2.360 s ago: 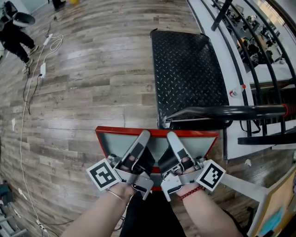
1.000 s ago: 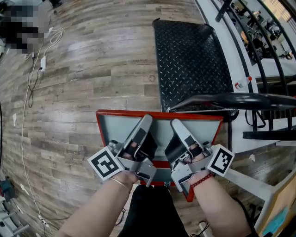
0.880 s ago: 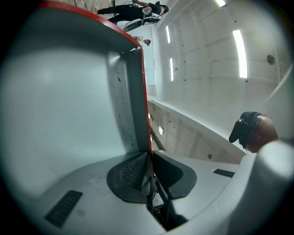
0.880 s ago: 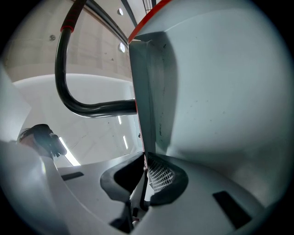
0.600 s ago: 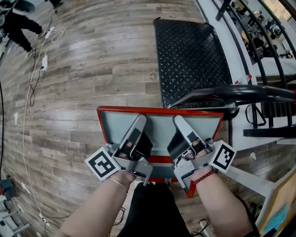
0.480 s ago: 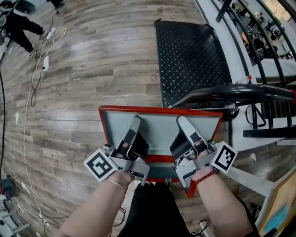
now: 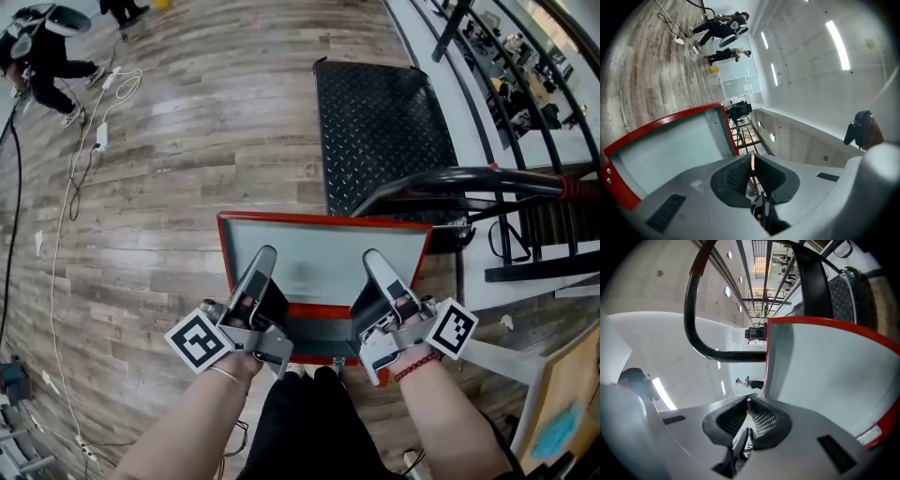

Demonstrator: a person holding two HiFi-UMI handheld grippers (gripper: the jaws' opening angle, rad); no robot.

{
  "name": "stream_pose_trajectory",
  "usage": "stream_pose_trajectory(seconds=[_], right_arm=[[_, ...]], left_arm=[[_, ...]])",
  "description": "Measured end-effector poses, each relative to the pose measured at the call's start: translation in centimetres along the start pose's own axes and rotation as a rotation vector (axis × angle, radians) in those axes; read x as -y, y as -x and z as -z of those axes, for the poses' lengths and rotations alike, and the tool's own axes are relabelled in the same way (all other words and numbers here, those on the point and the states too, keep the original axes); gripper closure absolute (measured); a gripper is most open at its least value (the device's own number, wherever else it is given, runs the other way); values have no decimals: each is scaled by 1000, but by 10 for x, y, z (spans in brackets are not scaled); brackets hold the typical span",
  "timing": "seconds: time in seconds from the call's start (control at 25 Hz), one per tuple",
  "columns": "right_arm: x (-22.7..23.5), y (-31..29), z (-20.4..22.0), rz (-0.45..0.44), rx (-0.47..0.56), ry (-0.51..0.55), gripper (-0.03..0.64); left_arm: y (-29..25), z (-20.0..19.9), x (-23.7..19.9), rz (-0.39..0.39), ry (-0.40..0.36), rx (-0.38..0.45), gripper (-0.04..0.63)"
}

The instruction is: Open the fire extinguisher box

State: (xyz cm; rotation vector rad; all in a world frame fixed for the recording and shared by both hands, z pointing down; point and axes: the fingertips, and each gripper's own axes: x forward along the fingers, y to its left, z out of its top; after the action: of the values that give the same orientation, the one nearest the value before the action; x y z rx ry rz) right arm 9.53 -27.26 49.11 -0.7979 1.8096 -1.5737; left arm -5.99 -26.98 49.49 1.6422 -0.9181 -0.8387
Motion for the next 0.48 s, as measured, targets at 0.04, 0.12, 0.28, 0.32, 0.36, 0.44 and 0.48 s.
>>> stream_pose_trajectory(seconds=[0.04, 0.12, 0.28, 0.32, 0.36, 0.44, 0.48], right_arm=[[-6, 2, 2, -1, -4, 5, 589], [-20, 5, 5, -8, -5, 15, 589], [-55, 7, 8, -32, 1, 41, 589], [-64, 7, 10, -38, -2, 48, 589], [-74, 6, 12, -44, -5, 53, 589], [-93, 5, 16, -53, -12, 62, 589], [-103, 6, 18, -56, -16, 67, 589]], left_arm=[[1, 0, 7, 7, -3, -5, 572], [3, 2, 22, 14, -22, -32, 575], [5, 5, 50, 14, -71, -107, 580], [7, 6, 58, 18, -75, -123, 580], [9, 6, 66, 23, -84, -142, 580], [14, 8, 83, 35, -127, -196, 580], [18, 9, 93, 43, -156, -226, 580]])
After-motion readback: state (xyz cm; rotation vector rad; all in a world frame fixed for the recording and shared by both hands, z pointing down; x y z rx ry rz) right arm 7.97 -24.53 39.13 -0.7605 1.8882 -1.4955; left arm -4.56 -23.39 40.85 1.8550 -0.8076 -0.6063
